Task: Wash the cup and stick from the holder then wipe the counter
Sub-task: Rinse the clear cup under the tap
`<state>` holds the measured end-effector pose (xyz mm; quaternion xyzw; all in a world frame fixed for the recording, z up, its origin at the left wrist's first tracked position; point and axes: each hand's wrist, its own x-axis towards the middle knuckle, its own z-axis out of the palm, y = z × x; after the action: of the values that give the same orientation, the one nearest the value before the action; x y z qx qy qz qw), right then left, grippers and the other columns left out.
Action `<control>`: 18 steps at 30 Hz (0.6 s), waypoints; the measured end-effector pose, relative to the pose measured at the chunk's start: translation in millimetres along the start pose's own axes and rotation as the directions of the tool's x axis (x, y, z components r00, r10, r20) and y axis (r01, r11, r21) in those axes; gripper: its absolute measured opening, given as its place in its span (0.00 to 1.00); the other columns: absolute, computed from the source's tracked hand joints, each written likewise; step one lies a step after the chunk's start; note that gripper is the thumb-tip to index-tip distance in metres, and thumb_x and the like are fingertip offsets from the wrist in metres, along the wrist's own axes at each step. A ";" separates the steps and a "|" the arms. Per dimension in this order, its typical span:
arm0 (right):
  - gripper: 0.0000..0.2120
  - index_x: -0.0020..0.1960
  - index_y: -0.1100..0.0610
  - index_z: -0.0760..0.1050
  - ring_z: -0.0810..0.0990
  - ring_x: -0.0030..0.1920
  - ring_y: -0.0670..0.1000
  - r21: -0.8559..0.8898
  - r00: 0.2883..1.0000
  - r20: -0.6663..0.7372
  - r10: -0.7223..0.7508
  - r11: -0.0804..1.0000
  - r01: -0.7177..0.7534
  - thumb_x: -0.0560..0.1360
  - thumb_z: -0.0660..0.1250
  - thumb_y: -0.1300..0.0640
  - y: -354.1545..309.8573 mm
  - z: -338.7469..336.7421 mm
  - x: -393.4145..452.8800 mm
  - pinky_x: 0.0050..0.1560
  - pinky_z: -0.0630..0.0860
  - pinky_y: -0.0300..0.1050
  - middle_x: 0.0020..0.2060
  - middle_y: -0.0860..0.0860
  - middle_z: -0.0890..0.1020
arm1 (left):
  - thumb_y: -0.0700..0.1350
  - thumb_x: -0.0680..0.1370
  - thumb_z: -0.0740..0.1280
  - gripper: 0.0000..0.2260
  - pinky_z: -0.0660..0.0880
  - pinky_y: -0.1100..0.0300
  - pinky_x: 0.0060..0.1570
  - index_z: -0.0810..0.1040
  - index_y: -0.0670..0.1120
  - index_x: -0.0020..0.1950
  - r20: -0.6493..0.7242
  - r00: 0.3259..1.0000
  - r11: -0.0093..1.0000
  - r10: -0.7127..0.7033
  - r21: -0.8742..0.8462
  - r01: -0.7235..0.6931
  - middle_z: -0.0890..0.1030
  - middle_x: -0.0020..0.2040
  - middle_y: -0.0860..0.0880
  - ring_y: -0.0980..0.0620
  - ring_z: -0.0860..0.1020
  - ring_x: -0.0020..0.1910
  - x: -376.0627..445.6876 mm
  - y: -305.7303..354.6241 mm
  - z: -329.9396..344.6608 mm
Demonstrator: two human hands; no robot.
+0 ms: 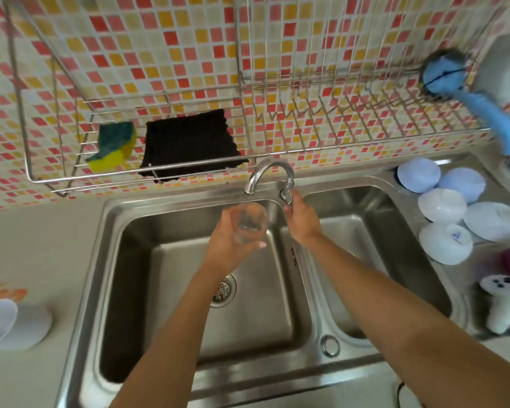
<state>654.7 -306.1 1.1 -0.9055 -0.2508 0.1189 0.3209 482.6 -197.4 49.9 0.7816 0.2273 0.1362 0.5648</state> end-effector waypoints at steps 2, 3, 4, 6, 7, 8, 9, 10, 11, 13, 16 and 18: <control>0.22 0.74 0.53 0.61 0.78 0.57 0.63 -0.111 0.998 0.014 -0.058 0.992 0.059 0.81 0.57 0.59 2.8 0.8 1.3 0.54 0.74 0.53 0.60 0.61 0.77 | 0.33 0.65 0.78 0.34 0.70 0.78 0.46 0.65 0.47 0.63 -0.038 0.999 0.999 0.011 0.036 -0.010 0.76 0.57 0.57 0.71 0.77 0.50 2.0 7.3 1.4; 0.21 0.74 0.54 0.61 0.77 0.57 0.64 -0.159 0.995 0.026 -0.095 0.982 0.098 0.81 0.57 0.60 3.8 1.1 2.1 0.53 0.74 0.53 0.60 0.62 0.77 | 0.32 0.66 0.78 0.33 0.69 0.80 0.45 0.64 0.46 0.64 -0.044 0.999 0.998 0.030 0.054 -0.028 0.75 0.55 0.58 0.75 0.75 0.49 3.3 8.5 2.6; 0.21 0.74 0.54 0.62 0.76 0.57 0.64 -0.192 0.990 0.045 -0.134 0.971 0.140 0.81 0.56 0.61 4.4 2.0 3.6 0.52 0.74 0.54 0.60 0.62 0.76 | 0.31 0.66 0.77 0.33 0.68 0.81 0.45 0.65 0.43 0.64 -0.043 0.998 0.998 0.038 0.060 -0.036 0.74 0.55 0.58 0.77 0.74 0.48 4.5 8.2 3.8; 0.20 0.72 0.53 0.64 0.74 0.60 0.64 -0.243 0.974 0.105 -0.202 0.944 0.222 0.81 0.56 0.62 6.2 5.8 6.9 0.52 0.75 0.57 0.64 0.60 0.74 | 0.31 0.66 0.78 0.33 0.68 0.81 0.44 0.65 0.41 0.65 -0.056 0.998 0.998 0.020 0.068 -0.016 0.76 0.56 0.53 0.77 0.75 0.47 7.1 6.2 4.3; 0.20 0.72 0.53 0.64 0.73 0.61 0.64 -0.256 0.968 0.129 -0.214 0.936 0.241 0.80 0.57 0.62 6.8 7.5 8.4 0.52 0.75 0.57 0.66 0.59 0.73 | 0.33 0.66 0.78 0.34 0.68 0.81 0.45 0.65 0.43 0.66 -0.067 0.998 0.997 0.013 0.076 -0.008 0.76 0.57 0.51 0.77 0.75 0.47 7.9 5.5 3.9; 0.21 0.71 0.52 0.65 0.73 0.61 0.64 -0.257 0.967 0.134 -0.219 0.934 0.247 0.80 0.57 0.62 7.4 9.1 9.6 0.53 0.75 0.58 0.66 0.58 0.73 | 0.35 0.65 0.79 0.35 0.68 0.81 0.45 0.65 0.46 0.66 -0.077 0.997 0.996 0.004 0.092 0.003 0.76 0.58 0.52 0.77 0.75 0.47 9.3 3.0 3.4; 0.21 0.71 0.52 0.66 0.73 0.61 0.64 -0.249 0.968 0.127 -0.215 0.938 0.241 0.79 0.58 0.63 7.5 10.2 10.1 0.53 0.76 0.57 0.66 0.58 0.74 | 0.37 0.65 0.79 0.35 0.67 0.81 0.46 0.65 0.50 0.65 -0.087 0.996 0.995 -0.009 0.103 0.018 0.76 0.58 0.55 0.77 0.74 0.48 10.2 1.1 2.7; 0.21 0.70 0.52 0.66 0.73 0.60 0.63 -0.236 0.970 0.113 -0.214 0.943 0.236 0.79 0.58 0.63 7.8 11.0 10.5 0.54 0.76 0.57 0.65 0.58 0.75 | 0.39 0.66 0.80 0.34 0.66 0.81 0.47 0.64 0.53 0.64 -0.093 0.995 0.993 -0.023 0.111 0.033 0.76 0.57 0.59 0.77 0.74 0.50 10.9 -0.5 1.6; 0.21 0.70 0.52 0.67 0.74 0.59 0.63 -0.225 0.972 0.102 -0.212 0.947 0.230 0.79 0.59 0.63 7.9 11.4 10.7 0.54 0.77 0.57 0.64 0.58 0.75 | 0.40 0.66 0.80 0.34 0.66 0.81 0.47 0.64 0.55 0.63 -0.098 0.995 0.992 -0.032 0.116 0.044 0.75 0.57 0.61 0.76 0.74 0.51 11.0 -1.4 0.2; 0.19 0.69 0.52 0.68 0.75 0.59 0.62 -0.209 0.974 0.085 -0.212 0.951 0.226 0.79 0.61 0.61 8.1 11.8 11.5 0.53 0.77 0.56 0.63 0.57 0.77 | 0.42 0.65 0.80 0.34 0.66 0.81 0.48 0.64 0.56 0.63 -0.100 0.994 0.991 -0.043 0.122 0.055 0.75 0.59 0.60 0.71 0.74 0.54 9.8 -3.5 -1.5; 0.17 0.67 0.52 0.71 0.78 0.57 0.61 -0.188 0.975 0.065 -0.213 0.957 0.222 0.79 0.63 0.59 7.9 11.8 12.9 0.52 0.78 0.54 0.61 0.56 0.78 | 0.43 0.66 0.80 0.34 0.65 0.82 0.47 0.64 0.53 0.65 -0.079 0.995 0.989 -0.053 0.132 0.063 0.74 0.59 0.59 0.71 0.74 0.54 8.0 -6.3 0.5; 0.16 0.66 0.53 0.71 0.78 0.56 0.61 -0.184 0.976 0.055 -0.210 0.959 0.216 0.79 0.63 0.59 7.4 11.5 13.1 0.51 0.78 0.54 0.60 0.56 0.79 | 0.44 0.66 0.80 0.35 0.66 0.82 0.47 0.64 0.53 0.66 -0.075 0.995 0.987 -0.062 0.141 0.072 0.75 0.60 0.57 0.67 0.75 0.54 12.6 -4.6 4.9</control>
<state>664.3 -298.0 -13.1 -0.8974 -0.3626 0.0752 0.2398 494.8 -193.8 43.4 0.8068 0.2824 0.1281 0.5029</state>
